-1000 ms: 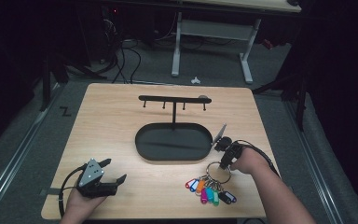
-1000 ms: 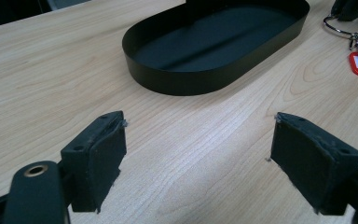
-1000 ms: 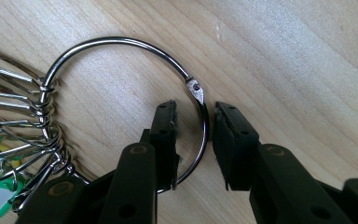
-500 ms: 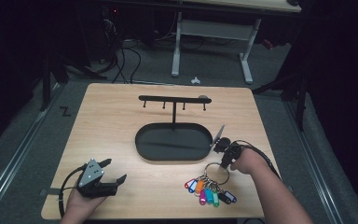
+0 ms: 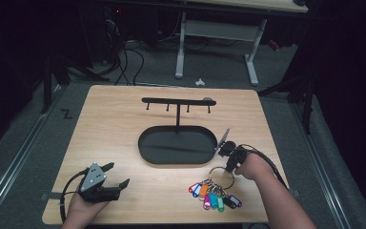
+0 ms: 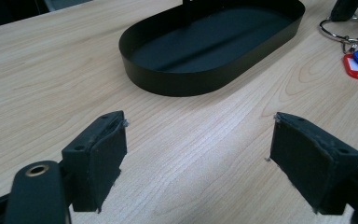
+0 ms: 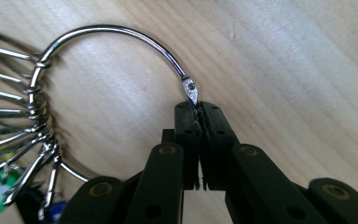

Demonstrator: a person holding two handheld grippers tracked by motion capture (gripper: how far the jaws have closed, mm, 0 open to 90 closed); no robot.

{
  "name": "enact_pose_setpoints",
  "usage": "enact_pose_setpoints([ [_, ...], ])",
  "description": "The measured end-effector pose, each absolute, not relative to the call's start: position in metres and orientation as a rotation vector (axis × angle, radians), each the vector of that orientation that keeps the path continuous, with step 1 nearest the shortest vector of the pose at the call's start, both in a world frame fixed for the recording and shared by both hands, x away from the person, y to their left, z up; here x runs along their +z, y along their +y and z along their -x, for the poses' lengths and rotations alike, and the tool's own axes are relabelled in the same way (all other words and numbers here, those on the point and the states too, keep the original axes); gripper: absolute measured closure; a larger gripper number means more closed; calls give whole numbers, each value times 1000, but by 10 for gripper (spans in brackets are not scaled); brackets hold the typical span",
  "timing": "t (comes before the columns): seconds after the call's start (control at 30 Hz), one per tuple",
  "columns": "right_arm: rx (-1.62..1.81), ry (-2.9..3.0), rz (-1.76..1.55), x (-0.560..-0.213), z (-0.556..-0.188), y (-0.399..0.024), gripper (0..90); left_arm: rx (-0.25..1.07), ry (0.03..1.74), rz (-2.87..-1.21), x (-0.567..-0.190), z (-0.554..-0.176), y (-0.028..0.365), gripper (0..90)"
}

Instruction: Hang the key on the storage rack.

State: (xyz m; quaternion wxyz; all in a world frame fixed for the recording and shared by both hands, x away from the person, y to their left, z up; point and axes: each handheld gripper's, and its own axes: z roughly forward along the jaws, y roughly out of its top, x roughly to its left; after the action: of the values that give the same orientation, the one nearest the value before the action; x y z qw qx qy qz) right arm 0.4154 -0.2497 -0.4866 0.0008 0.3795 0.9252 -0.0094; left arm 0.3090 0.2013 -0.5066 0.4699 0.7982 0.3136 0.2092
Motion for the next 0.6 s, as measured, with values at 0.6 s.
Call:
enact_pose_setpoints([
  [0.6,171,2891,-1122,-396,-387,-243,875,501,769,-1953,-507,-306,200,191],
])
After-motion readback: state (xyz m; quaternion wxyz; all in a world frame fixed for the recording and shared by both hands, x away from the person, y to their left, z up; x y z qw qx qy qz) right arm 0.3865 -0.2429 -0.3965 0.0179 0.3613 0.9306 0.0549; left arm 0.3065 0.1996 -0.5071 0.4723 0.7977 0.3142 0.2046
